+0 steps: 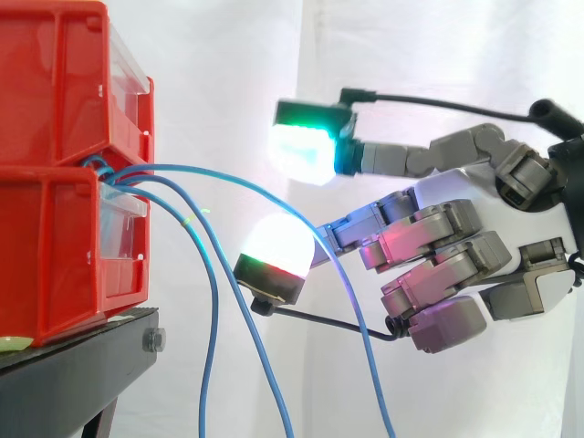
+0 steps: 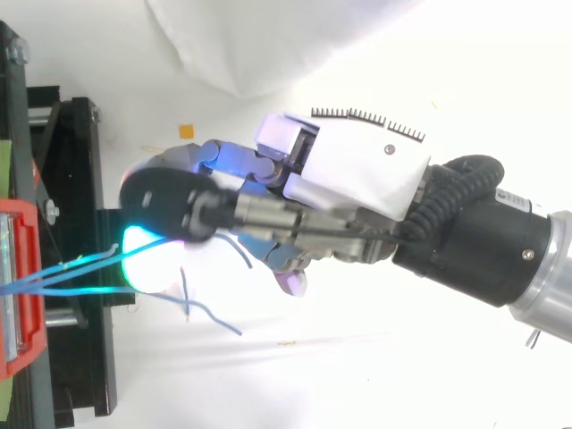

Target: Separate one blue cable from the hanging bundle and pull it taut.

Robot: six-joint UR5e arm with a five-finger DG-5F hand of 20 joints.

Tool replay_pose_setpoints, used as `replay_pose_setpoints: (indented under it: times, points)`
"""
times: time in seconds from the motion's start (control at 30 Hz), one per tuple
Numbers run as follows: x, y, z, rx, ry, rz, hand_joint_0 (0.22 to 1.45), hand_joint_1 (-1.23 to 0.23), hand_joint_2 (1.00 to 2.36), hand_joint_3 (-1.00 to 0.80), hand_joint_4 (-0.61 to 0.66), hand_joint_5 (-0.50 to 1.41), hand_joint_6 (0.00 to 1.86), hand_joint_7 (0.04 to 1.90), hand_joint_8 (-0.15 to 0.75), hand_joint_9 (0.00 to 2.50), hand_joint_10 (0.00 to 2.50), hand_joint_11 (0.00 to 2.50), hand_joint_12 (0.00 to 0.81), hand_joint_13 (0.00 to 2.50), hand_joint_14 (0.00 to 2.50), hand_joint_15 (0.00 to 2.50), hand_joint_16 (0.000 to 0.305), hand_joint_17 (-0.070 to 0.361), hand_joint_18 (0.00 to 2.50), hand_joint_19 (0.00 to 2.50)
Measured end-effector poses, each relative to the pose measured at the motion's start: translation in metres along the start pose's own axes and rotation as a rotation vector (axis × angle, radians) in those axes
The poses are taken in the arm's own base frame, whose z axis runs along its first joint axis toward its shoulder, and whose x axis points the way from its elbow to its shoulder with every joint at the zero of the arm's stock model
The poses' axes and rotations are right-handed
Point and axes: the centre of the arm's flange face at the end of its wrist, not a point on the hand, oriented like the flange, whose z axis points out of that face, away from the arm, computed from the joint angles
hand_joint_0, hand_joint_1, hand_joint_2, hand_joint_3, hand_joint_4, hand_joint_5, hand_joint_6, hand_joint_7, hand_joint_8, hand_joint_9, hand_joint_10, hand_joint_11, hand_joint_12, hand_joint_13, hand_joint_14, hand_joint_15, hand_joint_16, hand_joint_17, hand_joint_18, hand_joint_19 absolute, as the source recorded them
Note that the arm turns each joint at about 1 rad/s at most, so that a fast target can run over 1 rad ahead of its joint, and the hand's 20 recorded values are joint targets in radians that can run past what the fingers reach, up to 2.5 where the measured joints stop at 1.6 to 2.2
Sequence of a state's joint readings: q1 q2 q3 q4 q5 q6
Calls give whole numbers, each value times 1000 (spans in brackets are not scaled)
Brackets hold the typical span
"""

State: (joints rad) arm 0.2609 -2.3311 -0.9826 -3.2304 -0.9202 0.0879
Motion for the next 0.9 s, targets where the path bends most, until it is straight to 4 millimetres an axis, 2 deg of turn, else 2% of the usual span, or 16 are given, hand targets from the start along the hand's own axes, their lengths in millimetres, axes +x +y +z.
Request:
replay_pose_setpoints:
  times: [0.07, 0.27, 0.3, 0.67, 0.9]
  points:
    - [0, 0, 0, 0, 0, -1, 705, -562, 1000, -500, 61, 121, 552, 1314, -38, 1890, 2500, 1540, 168, 1404, 2500, 1247, 56, 126, 1705, 956]
    - [0, 0, 0, 1, 0, -5, 751, -644, 1000, -500, 49, 125, 537, 1354, -45, 1906, 2500, 1581, 161, 1404, 2500, 1250, 56, 127, 1695, 935]
    - [0, 0, 0, 1, 0, -5, 763, -664, 1005, -459, 47, 125, 535, 1357, -45, 1907, 2500, 1580, 161, 1400, 2500, 1267, 57, 128, 1669, 872]
    - [-2, -1, 0, 1, -13, -6, 772, -696, 1019, -300, 19, 132, 511, 1421, -67, 1905, 2500, 1546, 135, 1375, 2500, 1268, 56, 127, 1582, 767]
    - [-1, 0, 0, 1, -9, 1, 771, -696, 1023, -265, 22, 133, 506, 1435, -66, 1911, 2500, 1541, 127, 1373, 2500, 1266, 55, 124, 1574, 760]
